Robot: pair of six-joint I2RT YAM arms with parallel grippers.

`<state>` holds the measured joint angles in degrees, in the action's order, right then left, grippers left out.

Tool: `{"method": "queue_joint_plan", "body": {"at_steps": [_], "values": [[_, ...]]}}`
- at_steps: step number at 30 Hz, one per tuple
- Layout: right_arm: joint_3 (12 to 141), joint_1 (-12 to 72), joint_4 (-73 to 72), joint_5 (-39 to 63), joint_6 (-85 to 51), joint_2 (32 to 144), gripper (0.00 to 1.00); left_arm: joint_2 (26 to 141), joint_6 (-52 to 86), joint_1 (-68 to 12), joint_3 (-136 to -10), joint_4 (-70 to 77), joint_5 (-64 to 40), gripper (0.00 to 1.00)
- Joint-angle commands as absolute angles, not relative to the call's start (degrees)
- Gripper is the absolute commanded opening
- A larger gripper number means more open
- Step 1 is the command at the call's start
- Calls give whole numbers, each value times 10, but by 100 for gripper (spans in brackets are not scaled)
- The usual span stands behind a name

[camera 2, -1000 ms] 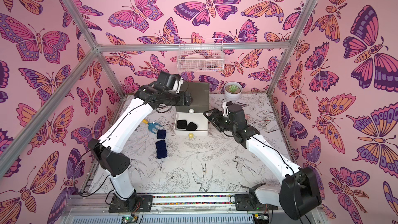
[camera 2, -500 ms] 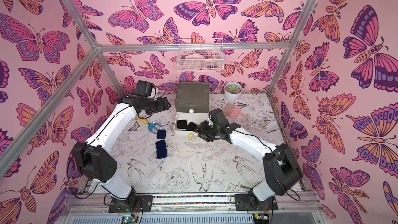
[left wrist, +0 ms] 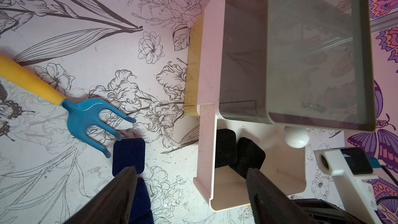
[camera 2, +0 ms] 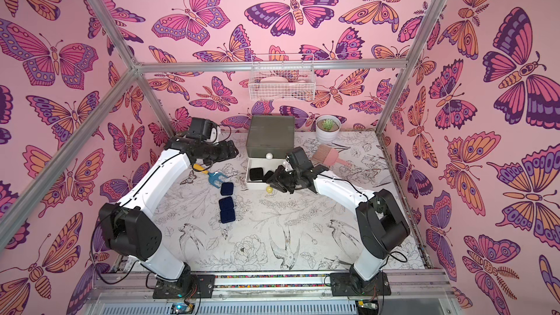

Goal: Place the brooch boxes into the drawer by color
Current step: Close the drawer in the storage box.

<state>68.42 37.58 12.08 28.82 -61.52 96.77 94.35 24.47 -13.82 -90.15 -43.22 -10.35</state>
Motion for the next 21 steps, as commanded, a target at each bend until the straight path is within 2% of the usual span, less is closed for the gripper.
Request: {"method": "queue_joint_plan", "body": {"at_steps": [1, 9, 14, 16, 21], "values": [[709, 373, 128, 254, -583, 986, 26, 926, 236, -133, -889, -425, -107, 86], [738, 372, 122, 216, -538, 1011, 26, 920, 230, -129, -880, -426, -105, 86], [825, 367, 198, 164, -461, 1026, 27, 914, 229, -128, -870, -426, -104, 86], [853, 361, 214, 173, -441, 1034, 28, 914, 226, -127, -867, -425, -105, 86], [866, 360, 217, 194, -407, 1012, 36, 907, 213, -121, -862, -426, -101, 87]]}}
